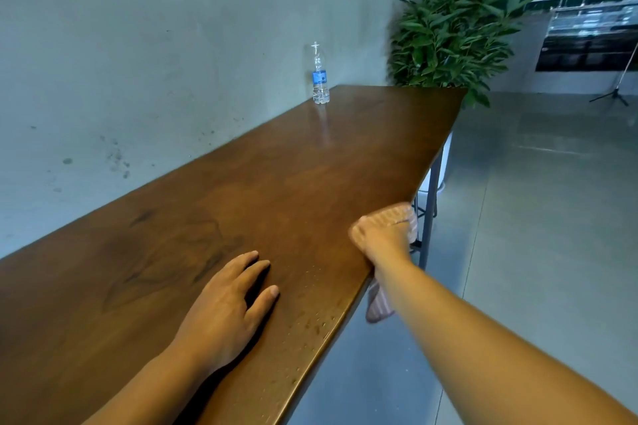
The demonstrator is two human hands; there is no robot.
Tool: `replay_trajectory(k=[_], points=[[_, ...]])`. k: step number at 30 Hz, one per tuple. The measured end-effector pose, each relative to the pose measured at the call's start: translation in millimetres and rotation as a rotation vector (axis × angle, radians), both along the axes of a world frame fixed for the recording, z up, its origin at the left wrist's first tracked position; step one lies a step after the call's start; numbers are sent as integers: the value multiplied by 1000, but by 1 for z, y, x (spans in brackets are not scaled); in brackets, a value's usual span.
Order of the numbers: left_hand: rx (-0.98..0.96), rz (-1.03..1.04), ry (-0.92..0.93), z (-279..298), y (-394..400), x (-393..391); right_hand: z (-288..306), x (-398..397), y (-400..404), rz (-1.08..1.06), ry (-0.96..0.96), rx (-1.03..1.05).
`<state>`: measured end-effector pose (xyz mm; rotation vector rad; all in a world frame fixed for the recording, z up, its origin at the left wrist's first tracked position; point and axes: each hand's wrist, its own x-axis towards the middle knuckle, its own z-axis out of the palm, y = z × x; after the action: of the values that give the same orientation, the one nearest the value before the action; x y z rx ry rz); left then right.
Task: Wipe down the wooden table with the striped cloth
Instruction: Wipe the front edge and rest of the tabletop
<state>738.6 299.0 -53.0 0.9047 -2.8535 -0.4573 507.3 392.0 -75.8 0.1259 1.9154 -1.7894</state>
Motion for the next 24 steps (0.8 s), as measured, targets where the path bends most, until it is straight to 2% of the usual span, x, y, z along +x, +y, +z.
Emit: replay_trajectory(k=[3,7,11,17,21,24], points=[[-50,7,34,-4,1,-2,10,-16,-1,24,86,-5],[-96,0,48,-10,-2,-2,-1,-5,-4,-24,72,58],[-104,-1,48,-13,-4,-5,-12,54,2,-76,153,123],[-110,29,50,-13,0,-5,-28,183,24,82,138,137],[-90,28,57,-12,2,1,-28,198,32,98,137,39],[-75,32,57,-12,9,15,-28,186,28,77,138,44]])
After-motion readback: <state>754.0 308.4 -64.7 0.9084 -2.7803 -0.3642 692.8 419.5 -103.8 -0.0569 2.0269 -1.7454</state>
